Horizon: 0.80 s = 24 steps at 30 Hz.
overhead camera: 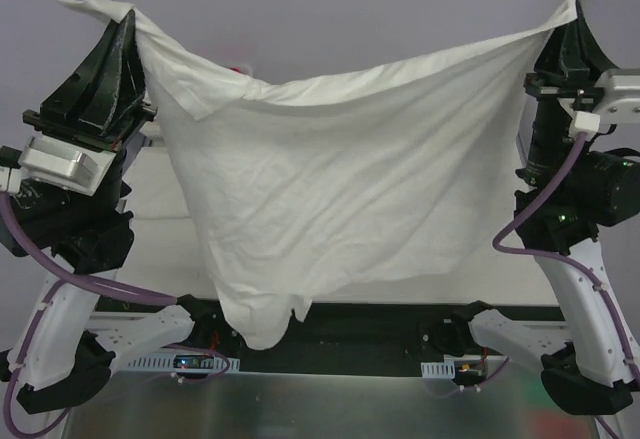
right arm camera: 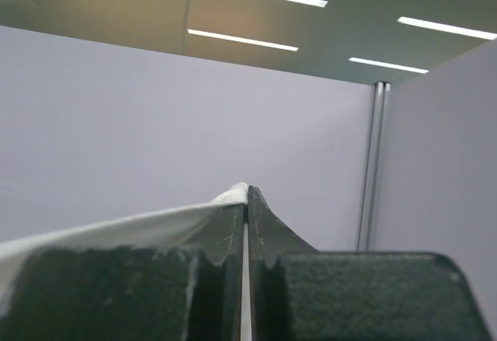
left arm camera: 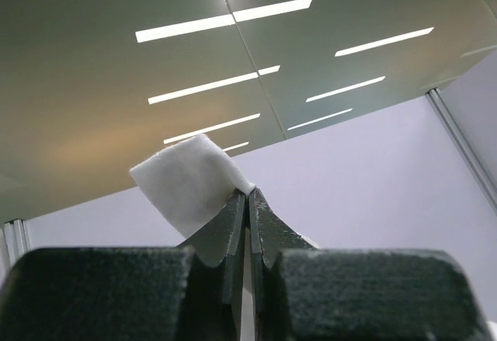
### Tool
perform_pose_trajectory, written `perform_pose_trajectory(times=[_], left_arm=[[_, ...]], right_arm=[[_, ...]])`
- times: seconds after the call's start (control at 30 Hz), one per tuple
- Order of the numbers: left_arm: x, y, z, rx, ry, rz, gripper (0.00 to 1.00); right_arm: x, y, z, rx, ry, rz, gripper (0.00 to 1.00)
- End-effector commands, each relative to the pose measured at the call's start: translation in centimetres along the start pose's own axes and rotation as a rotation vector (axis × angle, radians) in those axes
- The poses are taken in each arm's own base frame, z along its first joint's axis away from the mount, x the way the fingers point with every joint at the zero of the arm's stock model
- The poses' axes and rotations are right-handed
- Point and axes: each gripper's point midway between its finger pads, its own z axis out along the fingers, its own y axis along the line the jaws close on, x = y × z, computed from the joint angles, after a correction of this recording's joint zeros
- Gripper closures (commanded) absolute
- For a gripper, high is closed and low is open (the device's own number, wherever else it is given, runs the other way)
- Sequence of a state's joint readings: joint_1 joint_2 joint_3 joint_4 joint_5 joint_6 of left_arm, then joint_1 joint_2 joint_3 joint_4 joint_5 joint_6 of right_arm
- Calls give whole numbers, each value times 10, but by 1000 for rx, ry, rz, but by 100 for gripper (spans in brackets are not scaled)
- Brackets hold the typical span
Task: Fold and stack the t-shirts
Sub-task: Flatten out the tshirt
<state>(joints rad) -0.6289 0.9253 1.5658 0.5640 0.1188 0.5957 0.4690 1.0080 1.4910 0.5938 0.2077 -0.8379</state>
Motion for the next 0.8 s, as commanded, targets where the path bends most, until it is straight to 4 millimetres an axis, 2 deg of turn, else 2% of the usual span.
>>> perform_pose_trajectory(times=[0.0,0.03,0.07,0.1,0.17,0.2,0.23,0.27,0.3,0.33,0.37,0.4,0.43,0.47,0.5,0.53,0.57,0.6,0.67,0.7,0.73,0.77], left_arm=[[-40,30,-8,-96,-100,37,100],[-38,32,-9,-108,-92,39,100],[-36,32,-9,-109,-86,46,100],[-32,29,-9,-104,-78,50,100],[-32,31,-11,-110,-76,57,100],[-34,32,-11,-113,-77,59,100],[-32,31,-11,-115,-75,56,100],[-32,32,-12,-122,-77,54,100],[-32,33,-12,-123,-77,54,100],[-32,32,-12,-121,-76,53,100],[-30,30,-11,-115,-75,53,100],[-30,30,-11,-113,-72,52,100],[-30,30,-11,-112,-73,55,100],[-29,30,-10,-113,-72,54,100],[-30,31,-11,-115,-73,54,100],[-30,31,-11,-119,-74,54,100],[-29,31,-12,-124,-69,47,100],[-29,31,-13,-124,-69,46,100],[-21,24,-14,-100,-49,42,100],[-17,20,-13,-82,-39,39,100],[-3,4,-11,-12,1,33,100],[-4,-2,-7,27,2,36,100]], right_arm=[[-71,-57,-32,159,-206,120,99],[-65,-52,-26,114,-122,102,99],[-66,-55,-20,102,-28,183,99],[-42,-53,-19,106,128,156,99],[-44,-54,-33,133,32,195,99],[-108,-80,-48,214,-332,218,99],[-81,-64,-55,221,-354,163,99],[-89,-75,-53,267,-364,137,99],[-37,-56,-35,181,-31,110,99],[4,-38,-14,143,169,79,99],[-41,-70,-2,194,154,84,99],[-22,-56,-2,141,231,58,99],[-29,-57,-2,153,181,88,99],[-8,-45,-21,135,167,86,99],[-55,-60,-24,190,-93,153,99],[-59,-58,-36,196,-186,179,99],[-72,-64,-51,219,-288,183,99],[-75,-61,-62,228,-380,167,99],[-64,-57,-55,199,-289,121,99],[-45,-49,-33,120,-52,91,99],[-30,-44,-25,92,62,84,99],[-27,-41,-19,62,127,72,99]])
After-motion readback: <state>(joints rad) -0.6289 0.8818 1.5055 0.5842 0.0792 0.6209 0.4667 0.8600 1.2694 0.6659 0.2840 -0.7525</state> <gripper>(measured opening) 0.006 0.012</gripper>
